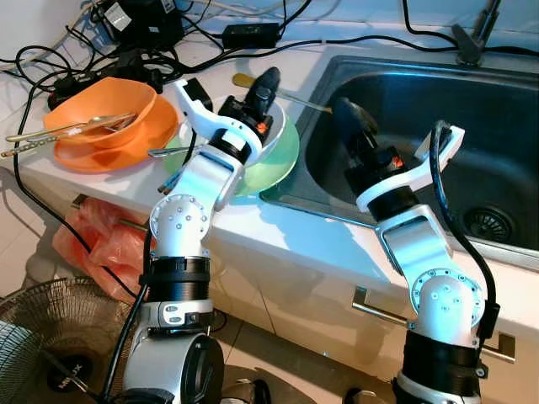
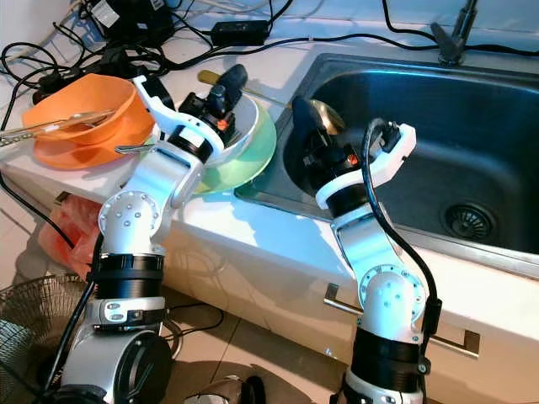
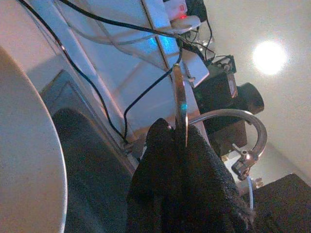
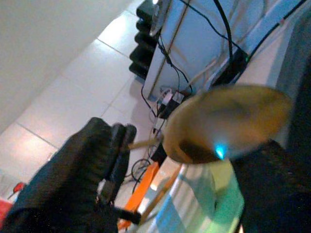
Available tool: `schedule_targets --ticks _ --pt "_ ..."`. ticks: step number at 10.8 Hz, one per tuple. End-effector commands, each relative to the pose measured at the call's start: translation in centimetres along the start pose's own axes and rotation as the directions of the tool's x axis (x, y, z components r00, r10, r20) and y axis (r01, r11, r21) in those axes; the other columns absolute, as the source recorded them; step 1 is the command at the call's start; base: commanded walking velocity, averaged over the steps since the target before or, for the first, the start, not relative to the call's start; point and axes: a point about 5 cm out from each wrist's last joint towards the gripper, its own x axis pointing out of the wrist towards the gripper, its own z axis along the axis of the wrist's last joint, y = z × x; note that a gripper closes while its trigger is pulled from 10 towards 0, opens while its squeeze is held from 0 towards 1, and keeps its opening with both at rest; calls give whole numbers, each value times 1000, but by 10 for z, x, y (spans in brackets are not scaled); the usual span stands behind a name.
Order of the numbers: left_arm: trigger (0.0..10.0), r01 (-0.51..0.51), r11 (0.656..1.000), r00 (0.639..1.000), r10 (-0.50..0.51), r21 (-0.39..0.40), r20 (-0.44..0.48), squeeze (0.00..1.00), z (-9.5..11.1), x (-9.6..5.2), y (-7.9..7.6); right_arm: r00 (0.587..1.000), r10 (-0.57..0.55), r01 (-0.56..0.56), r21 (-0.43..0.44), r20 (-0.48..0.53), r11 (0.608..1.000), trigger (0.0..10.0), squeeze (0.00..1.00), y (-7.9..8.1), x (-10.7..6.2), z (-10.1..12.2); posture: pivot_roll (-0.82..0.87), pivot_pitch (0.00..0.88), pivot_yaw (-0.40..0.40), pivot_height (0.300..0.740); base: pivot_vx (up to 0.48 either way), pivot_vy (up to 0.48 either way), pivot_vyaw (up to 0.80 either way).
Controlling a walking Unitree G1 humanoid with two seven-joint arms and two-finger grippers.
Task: Kitchen organization
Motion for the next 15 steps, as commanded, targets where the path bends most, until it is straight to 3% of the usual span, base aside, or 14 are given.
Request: schedule_targets --ticks 1,4,12,13,14,15 --pt "0 -1 984 999 -6 -180 -39 0 -44 -1 2 999 39 -39 28 0 999 0 0 10 6 -5 7 147 173 740 0 0 0" --pt "0 -38 981 998 28 -192 -56 0 -49 -3 10 998 16 -21 79 66 997 0 0 5 8 7 2 151 171 740 0 0 0" --pt "0 -74 980 994 57 -187 -95 0 -54 -3 15 996 3 -9 57 91 998 0 0 4 12 12 3 135 175 740 0 0 0" --pt "3961 -94 985 990 76 -145 -122 0 -56 -2 17 996 5 -11 56 93 998 0 0 4 12 13 2 133 175 740 0 0 0" --pt "10000 -129 987 983 114 -97 -147 0 -59 -2 21 996 7 -12 55 94 998 0 0 4 12 13 2 131 177 740 0 0 0" --pt "10000 -157 985 977 143 -78 -160 0 -61 -2 25 995 7 -12 54 96 998 0 0 4 12 13 2 130 175 740 0 0 0"
